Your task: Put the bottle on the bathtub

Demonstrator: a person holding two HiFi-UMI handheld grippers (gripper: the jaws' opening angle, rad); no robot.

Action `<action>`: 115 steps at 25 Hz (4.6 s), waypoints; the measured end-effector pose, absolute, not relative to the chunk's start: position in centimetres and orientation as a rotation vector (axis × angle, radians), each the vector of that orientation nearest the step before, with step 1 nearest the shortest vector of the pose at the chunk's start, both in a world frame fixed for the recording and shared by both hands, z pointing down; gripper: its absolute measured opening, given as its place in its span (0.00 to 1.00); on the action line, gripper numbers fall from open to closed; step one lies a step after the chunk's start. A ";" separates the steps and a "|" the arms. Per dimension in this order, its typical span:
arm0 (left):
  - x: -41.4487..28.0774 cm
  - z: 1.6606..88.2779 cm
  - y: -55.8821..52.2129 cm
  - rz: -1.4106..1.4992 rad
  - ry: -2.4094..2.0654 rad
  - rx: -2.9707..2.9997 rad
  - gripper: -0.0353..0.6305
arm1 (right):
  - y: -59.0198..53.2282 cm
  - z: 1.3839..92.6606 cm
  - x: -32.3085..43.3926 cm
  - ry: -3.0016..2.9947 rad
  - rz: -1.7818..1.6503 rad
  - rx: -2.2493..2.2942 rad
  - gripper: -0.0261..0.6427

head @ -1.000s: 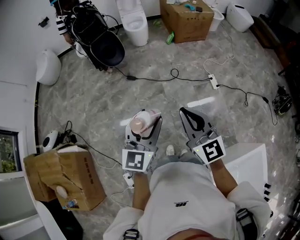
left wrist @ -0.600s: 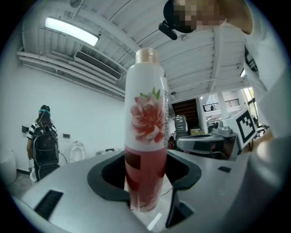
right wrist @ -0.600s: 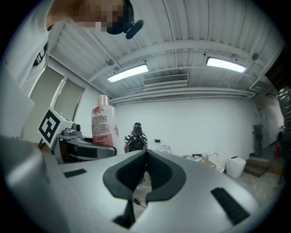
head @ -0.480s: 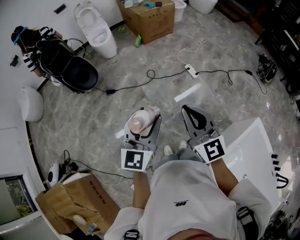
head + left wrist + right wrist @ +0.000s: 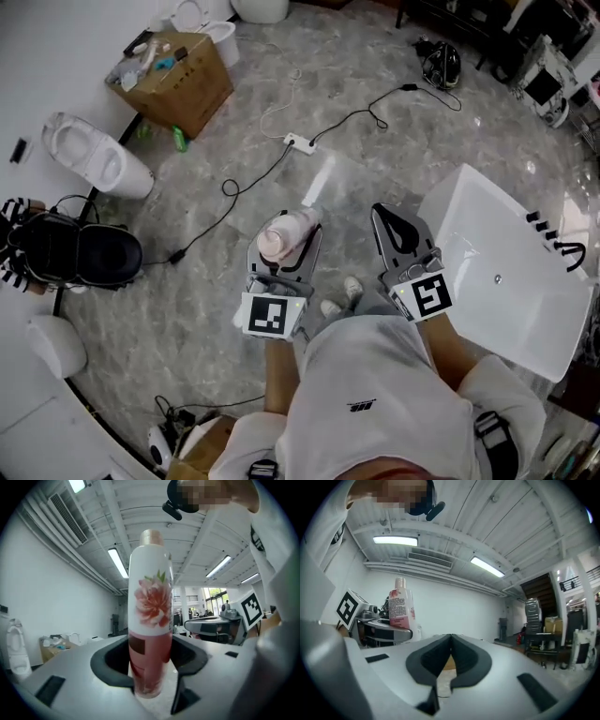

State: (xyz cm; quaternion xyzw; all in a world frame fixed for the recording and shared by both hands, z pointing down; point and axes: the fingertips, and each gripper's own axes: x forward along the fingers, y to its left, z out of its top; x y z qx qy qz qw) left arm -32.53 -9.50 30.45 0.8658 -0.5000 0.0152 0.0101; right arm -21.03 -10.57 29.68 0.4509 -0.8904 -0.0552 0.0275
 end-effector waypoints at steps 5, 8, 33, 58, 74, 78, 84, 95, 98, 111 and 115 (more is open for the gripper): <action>-26.3 30.7 -12.6 0.059 -1.330 2.838 0.40 | -11.6 30.0 -14.5 -2.596 -0.154 1.628 0.03; -22.8 30.8 -13.9 0.048 -1.209 2.907 0.40 | -12.0 30.3 -11.1 -2.515 -0.141 1.740 0.03; 5.9 33.4 -38.1 0.141 -0.770 3.046 0.40 | -34.6 32.7 15.5 -2.284 -0.090 2.092 0.03; 32.2 36.7 -48.9 0.220 -0.236 3.126 0.40 | -42.4 36.3 39.1 -1.911 0.052 2.452 0.03; 53.2 45.3 -42.8 0.321 0.537 3.080 0.40 | -33.3 44.5 56.2 -1.237 0.200 2.799 0.03; 58.1 48.9 -41.5 0.352 0.638 3.058 0.40 | -31.9 48.1 60.1 -1.119 0.244 2.849 0.03; 63.8 55.6 -39.4 0.417 0.757 2.995 0.40 | -29.2 54.7 64.4 -0.947 0.335 2.909 0.03; 69.8 70.9 -34.3 0.475 0.927 2.988 0.40 | -24.8 70.1 67.8 -0.827 0.442 2.934 0.03; 71.3 74.5 -33.1 0.514 0.944 2.980 0.40 | -24.6 73.3 68.8 -0.828 0.457 2.926 0.03; 75.8 85.6 -30.1 0.597 1.031 2.983 0.40 | -23.1 84.0 71.9 -0.782 0.570 2.949 0.03; 76.0 88.1 -29.9 0.626 1.044 2.980 0.40 | -22.9 85.5 72.2 -0.767 0.575 2.956 0.03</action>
